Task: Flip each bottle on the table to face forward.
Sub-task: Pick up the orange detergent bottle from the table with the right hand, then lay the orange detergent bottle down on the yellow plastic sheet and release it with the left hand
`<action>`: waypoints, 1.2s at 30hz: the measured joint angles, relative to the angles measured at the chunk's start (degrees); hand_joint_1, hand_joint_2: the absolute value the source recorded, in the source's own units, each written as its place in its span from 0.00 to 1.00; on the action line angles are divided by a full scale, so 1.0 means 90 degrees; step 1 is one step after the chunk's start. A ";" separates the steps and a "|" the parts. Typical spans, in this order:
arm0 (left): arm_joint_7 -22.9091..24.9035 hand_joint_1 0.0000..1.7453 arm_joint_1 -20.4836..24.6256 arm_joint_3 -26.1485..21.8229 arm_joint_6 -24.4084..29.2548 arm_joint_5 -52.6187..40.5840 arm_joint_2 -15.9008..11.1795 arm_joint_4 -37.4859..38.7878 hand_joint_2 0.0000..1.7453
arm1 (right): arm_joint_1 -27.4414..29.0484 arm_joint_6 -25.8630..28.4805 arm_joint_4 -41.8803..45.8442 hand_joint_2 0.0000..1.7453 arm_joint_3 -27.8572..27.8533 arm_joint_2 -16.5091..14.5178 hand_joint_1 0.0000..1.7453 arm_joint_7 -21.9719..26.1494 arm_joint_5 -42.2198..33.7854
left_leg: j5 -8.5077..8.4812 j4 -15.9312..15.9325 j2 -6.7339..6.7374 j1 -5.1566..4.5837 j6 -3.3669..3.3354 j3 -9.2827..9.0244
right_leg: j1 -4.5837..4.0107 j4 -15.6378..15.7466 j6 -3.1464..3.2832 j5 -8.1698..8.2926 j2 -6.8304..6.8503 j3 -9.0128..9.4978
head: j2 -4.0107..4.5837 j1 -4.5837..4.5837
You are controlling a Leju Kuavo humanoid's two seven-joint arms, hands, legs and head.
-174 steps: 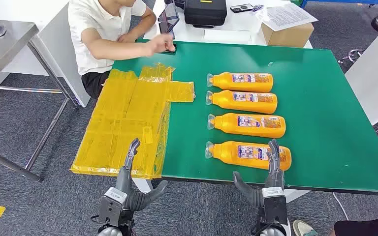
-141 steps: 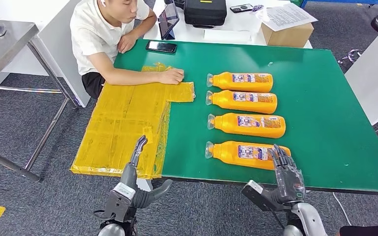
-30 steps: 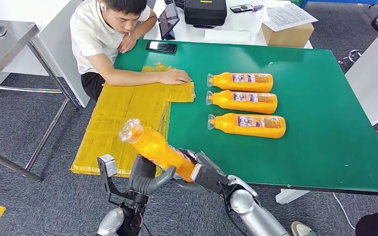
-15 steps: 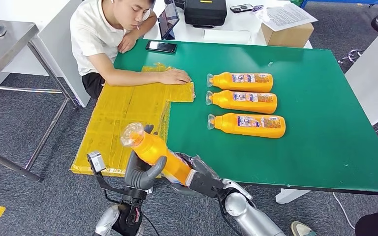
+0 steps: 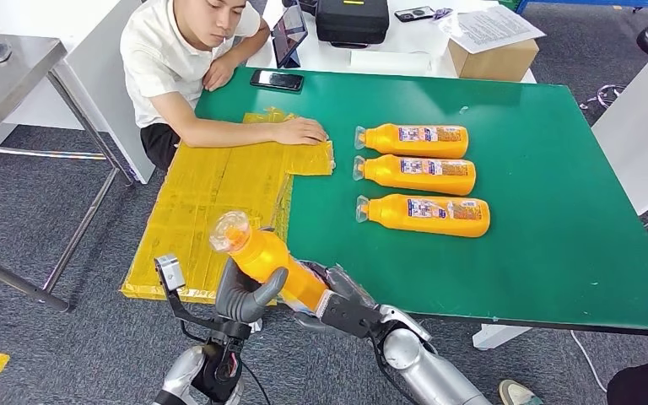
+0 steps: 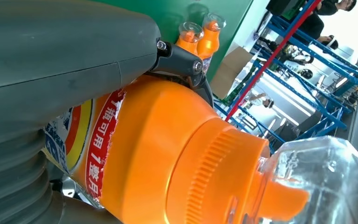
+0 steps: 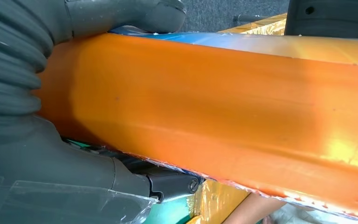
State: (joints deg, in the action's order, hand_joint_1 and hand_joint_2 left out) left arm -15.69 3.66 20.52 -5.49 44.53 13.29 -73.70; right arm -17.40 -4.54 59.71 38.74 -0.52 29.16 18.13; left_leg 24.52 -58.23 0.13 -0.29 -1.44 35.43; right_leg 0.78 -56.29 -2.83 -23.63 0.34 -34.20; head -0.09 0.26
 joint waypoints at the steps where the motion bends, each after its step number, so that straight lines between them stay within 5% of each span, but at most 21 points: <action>1: 0.0004 1.00 0.0016 0.0002 -0.0007 -0.0005 -0.0001 0.0013 1.00 | 0.0000 -0.0013 -0.0001 1.00 0.0004 -0.0001 0.13 0.0001 -0.0011 | 0.0000 0.0000 0.0000 0.0000 0.0000 0.0000 | 0.0000 0.0000 0.0000 0.0000 0.0000 0.0000 | 0.0000 -0.0001; 2: 0.0012 1.00 0.0033 0.0015 -0.0019 -0.0020 -0.0005 0.0029 1.00 | 0.0000 -0.0039 -0.0001 1.00 0.0009 -0.0005 0.00 0.0001 -0.0046 | 0.0000 0.0000 0.0000 0.0000 0.0000 0.0000 | 0.0000 0.0000 0.0000 0.0000 0.0000 0.0000 | 0.0000 -0.0001; 3: 0.0020 1.00 0.0049 0.0031 -0.0030 -0.0036 -0.0010 0.0046 1.00 | 0.0001 -0.0072 -0.0001 1.00 0.0010 -0.0012 0.00 -0.0001 -0.0099 | 0.0000 0.0000 0.0000 0.0000 0.0000 0.0000 | 0.0000 0.0000 0.0000 0.0000 0.0000 0.0000 | 0.0000 -0.0001; 7: 0.0000 1.00 0.0071 0.0092 0.0041 -0.0193 -0.0033 0.0100 1.00 | 0.0006 -0.0234 0.0013 0.00 -0.0021 -0.0072 0.00 -0.0035 -0.0431 | 0.0000 0.0000 0.0001 0.0001 0.0000 0.0000 | -0.0001 -0.0001 0.0000 0.0000 0.0000 -0.0001 | 0.0000 -0.0001; 13: -0.0228 1.00 0.0155 0.0138 0.0591 -0.0639 -0.0039 0.0088 1.00 | 0.0040 -0.0006 0.0331 0.00 -0.0092 -0.0252 0.00 -0.0075 -0.0616 | 0.0000 0.0000 0.0000 0.0001 0.0000 0.0000 | -0.0001 -0.0001 0.0000 0.0000 0.0000 -0.0002 | 0.0000 -0.0002; 20: -0.0607 1.00 0.0171 -0.0004 0.1960 -0.1766 -0.0154 -0.0288 1.00 | 0.0528 0.3146 0.1029 0.00 -0.0548 -0.0404 0.00 0.0334 0.0416 | 0.0000 0.0000 -0.0003 0.0001 0.0000 0.0003 | 0.0000 0.0000 0.0000 -0.0001 0.0003 -0.0007 | 0.0000 -0.0001; 24: -0.0759 1.00 0.0071 -0.0215 0.2333 -0.2080 -0.0264 -0.0713 1.00 | 0.1053 0.4802 0.1812 0.00 -0.1613 -0.0403 0.00 0.0913 0.0860 | 0.0000 0.0000 -0.0006 -0.0002 0.0000 0.0007 | 0.0002 0.0001 0.0000 -0.0001 0.0006 -0.0006 | 0.0000 -0.0002; 30: -0.0889 1.00 -0.0047 -0.0391 0.2762 -0.2589 -0.0382 -0.1243 1.00 | 0.1737 0.4947 0.3069 0.00 -0.3163 -0.0572 0.00 0.1181 0.1067 | 0.0002 0.0000 -0.0006 -0.0004 -0.0002 0.0010 | 0.0003 0.0003 0.0000 -0.0001 0.0006 -0.0010 | 0.0000 -0.0001; 36: -0.0664 1.00 0.0336 -0.0301 0.4247 -0.5707 -0.0632 -0.0971 1.00 | 0.2157 0.4968 0.4046 0.00 -0.4017 -0.0823 0.00 0.1195 0.0905 | 0.0000 0.0000 -0.0005 0.0000 0.0000 0.0007 | 0.0000 0.0001 0.0000 0.0000 0.0005 -0.0010 | 0.0000 -0.0001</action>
State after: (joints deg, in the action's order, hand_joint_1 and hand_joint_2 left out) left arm -21.67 6.69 17.82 32.73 -6.83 7.60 -82.44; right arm 2.01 40.17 96.12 2.58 -7.93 39.92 26.27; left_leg 24.52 -58.23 0.08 -0.28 -1.44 35.49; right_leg 0.78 -56.28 -2.82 -23.63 0.39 -34.28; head -0.09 0.25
